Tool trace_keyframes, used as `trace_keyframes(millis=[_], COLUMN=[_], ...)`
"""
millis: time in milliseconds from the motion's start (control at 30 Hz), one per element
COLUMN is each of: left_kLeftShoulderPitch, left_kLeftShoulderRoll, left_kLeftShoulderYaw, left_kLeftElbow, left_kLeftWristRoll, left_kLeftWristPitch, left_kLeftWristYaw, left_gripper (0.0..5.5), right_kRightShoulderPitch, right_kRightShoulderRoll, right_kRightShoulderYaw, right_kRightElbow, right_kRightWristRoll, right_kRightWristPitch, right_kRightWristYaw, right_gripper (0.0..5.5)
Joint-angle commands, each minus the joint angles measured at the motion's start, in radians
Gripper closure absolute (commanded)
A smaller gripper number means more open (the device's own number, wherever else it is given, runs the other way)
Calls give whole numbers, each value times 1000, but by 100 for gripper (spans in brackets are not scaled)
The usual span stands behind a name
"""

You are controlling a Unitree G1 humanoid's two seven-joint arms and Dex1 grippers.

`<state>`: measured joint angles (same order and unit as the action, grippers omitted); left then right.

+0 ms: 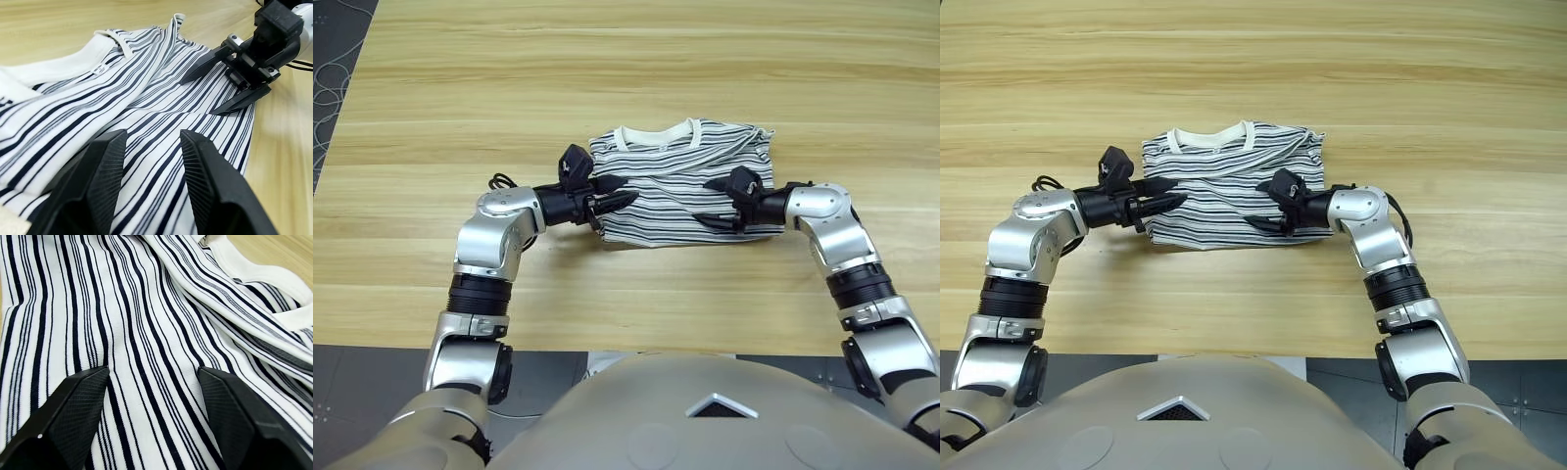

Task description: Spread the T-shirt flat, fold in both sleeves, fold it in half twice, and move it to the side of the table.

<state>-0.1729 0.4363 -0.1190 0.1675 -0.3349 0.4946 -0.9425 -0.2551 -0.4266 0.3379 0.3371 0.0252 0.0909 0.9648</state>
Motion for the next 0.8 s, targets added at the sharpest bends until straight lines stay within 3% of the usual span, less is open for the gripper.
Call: trace_keyframes(millis=[33, 433, 800], left_kLeftShoulderPitch=[-69, -165, -508], left_kLeftShoulderRoll=[-36, -103, -226], left_kLeftShoulderYaw=[8, 42, 147], left_kLeftElbow=[100, 270, 800], left_kLeftWristRoll=[41, 94, 123], left_kLeftWristPitch=[-55, -191, -445], left_kLeftWristYaw=[60, 158, 343], left_gripper=[349, 349, 349], right_kRightShoulderPitch=[119, 117, 116], right_kRightShoulderRoll=[-50, -32, -11], right_kRightShoulderYaw=[105, 111, 130], right_kRightElbow=[130, 141, 170], right_kRightWristRoll=[-120, -118, -120], right_kRightWristPitch=[71, 66, 41], right_kRightWristYaw=[-6, -17, -27], right_gripper=[215, 215, 215])
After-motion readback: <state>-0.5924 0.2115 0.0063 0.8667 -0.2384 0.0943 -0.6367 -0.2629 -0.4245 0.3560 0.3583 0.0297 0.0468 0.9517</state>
